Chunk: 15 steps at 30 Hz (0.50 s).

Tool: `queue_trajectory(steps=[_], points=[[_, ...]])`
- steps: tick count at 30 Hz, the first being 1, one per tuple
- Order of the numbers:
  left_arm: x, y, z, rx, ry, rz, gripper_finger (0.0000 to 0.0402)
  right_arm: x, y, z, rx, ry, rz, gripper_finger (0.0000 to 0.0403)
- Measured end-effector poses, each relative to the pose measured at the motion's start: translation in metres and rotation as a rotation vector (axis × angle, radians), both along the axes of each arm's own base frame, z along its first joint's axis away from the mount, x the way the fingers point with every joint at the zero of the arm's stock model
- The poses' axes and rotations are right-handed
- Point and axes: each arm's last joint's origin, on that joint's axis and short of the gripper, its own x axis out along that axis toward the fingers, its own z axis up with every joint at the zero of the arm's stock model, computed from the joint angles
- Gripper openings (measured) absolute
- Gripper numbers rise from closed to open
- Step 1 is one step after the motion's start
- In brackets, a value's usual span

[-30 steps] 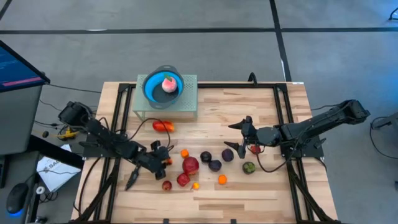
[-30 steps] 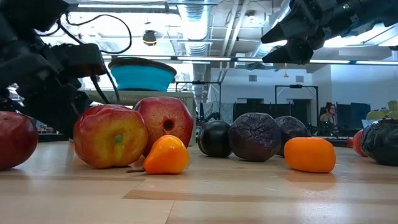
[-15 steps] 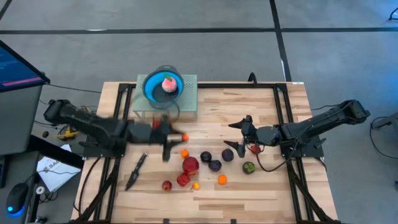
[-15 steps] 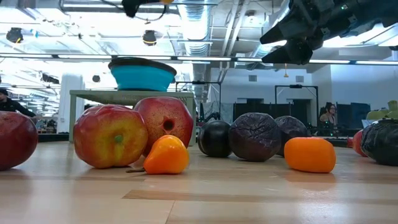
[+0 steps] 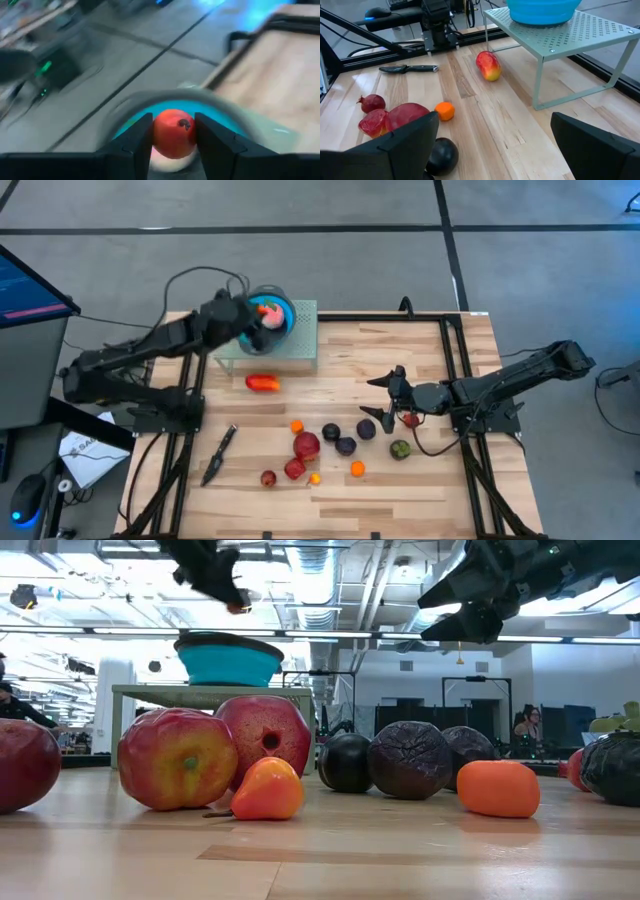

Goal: Pick & Place Fruit
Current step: Put the top orange peach into the blue strainer bowl on the shelf

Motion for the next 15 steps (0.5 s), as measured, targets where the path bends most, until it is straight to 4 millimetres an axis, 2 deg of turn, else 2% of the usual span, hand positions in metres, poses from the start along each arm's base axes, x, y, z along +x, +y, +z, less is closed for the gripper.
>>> queue_trajectory(steps=[4, 7, 12, 15], points=[[-0.01, 0.026, -0.008, -0.07, 0.003, 0.105, 0.0131, 0.0, 0.0, 0.0, 0.0, 0.0, 0.0, 0.0379], [-0.01, 0.039, -0.018, -0.151, 0.0, 0.087, 0.0131, 0.0, 0.0, 0.0, 0.0, 0.0, 0.0, 0.0379], [-0.004, 0.051, -0.042, -0.218, 0.061, 0.098, 0.0131, 0.0, 0.0, 0.0, 0.0, 0.0, 0.0, 0.0379], [-0.004, 0.054, -0.05, -0.21, 0.096, 0.141, 0.0131, 0.0, 0.0, 0.0, 0.0, 0.001, 0.0, 0.0379]])
